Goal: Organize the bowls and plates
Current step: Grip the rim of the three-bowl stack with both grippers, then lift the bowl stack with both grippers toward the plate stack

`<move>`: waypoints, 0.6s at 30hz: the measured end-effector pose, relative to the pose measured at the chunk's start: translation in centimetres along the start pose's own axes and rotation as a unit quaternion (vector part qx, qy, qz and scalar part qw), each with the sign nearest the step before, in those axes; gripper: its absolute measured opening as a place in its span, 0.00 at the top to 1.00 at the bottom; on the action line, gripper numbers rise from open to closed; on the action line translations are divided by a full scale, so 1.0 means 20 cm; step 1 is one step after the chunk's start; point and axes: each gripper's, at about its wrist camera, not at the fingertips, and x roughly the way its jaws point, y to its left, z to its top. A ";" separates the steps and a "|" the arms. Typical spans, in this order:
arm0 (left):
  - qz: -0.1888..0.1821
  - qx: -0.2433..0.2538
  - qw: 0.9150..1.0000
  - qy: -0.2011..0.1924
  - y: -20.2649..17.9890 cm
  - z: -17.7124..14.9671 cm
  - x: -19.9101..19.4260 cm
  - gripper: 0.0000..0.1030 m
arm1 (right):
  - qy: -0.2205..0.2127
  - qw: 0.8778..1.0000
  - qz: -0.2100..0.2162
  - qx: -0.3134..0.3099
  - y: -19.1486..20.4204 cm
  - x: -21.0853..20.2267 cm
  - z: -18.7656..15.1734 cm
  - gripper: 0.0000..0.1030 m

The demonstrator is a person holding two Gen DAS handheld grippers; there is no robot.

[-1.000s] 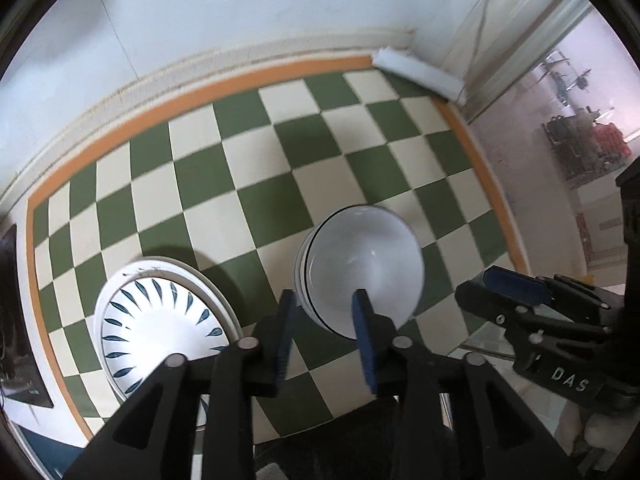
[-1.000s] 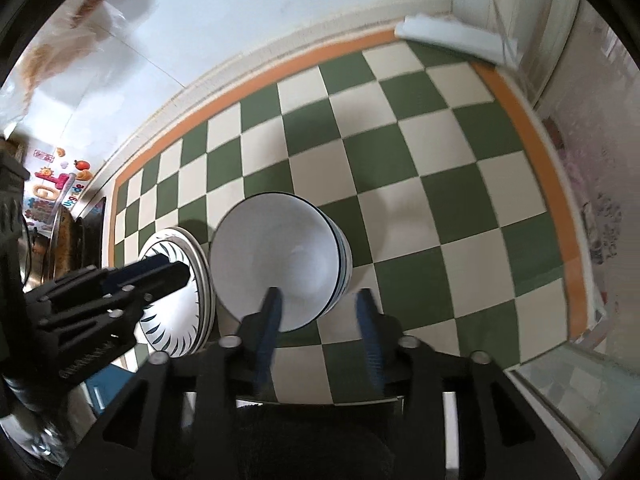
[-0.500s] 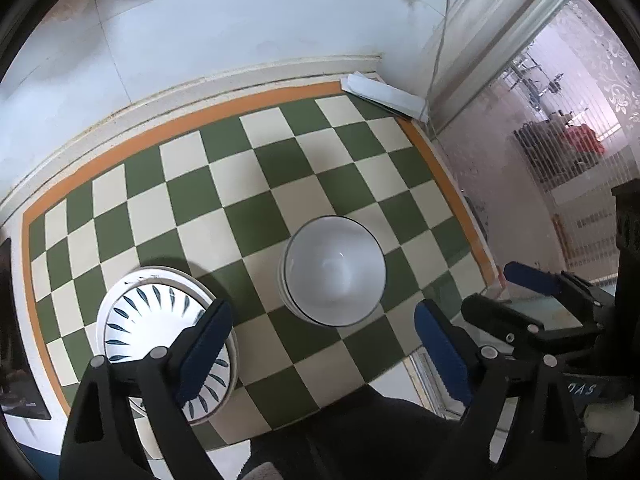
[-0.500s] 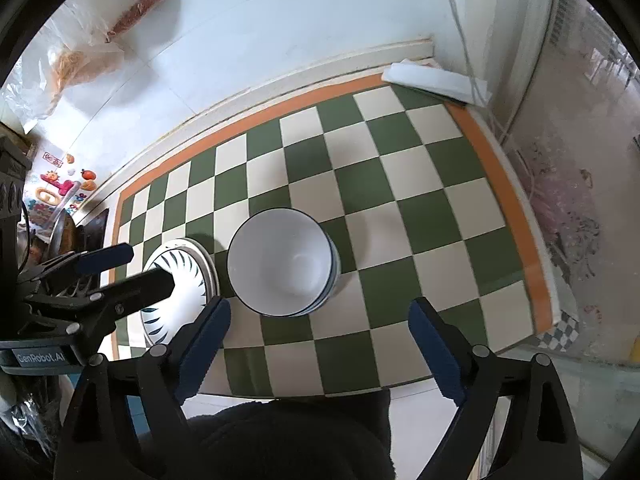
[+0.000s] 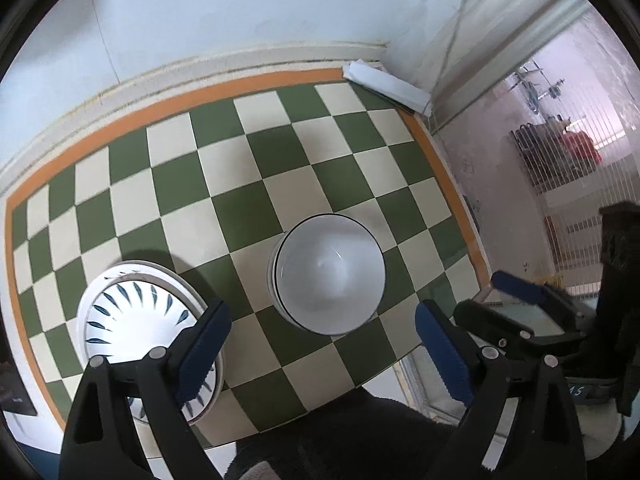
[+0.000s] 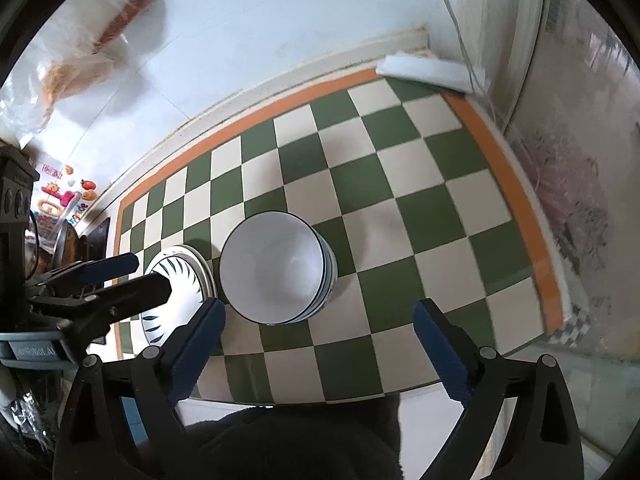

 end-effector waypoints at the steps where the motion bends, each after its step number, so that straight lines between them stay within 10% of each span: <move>1: -0.006 -0.009 1.000 0.008 0.02 0.02 0.04 0.09 | 0.005 1.000 0.005 0.006 -0.02 0.03 0.00 0.06; 18: -0.026 -0.102 0.984 0.143 0.27 0.22 0.73 0.10 | 0.111 0.973 0.172 0.103 -0.25 0.80 0.06 0.06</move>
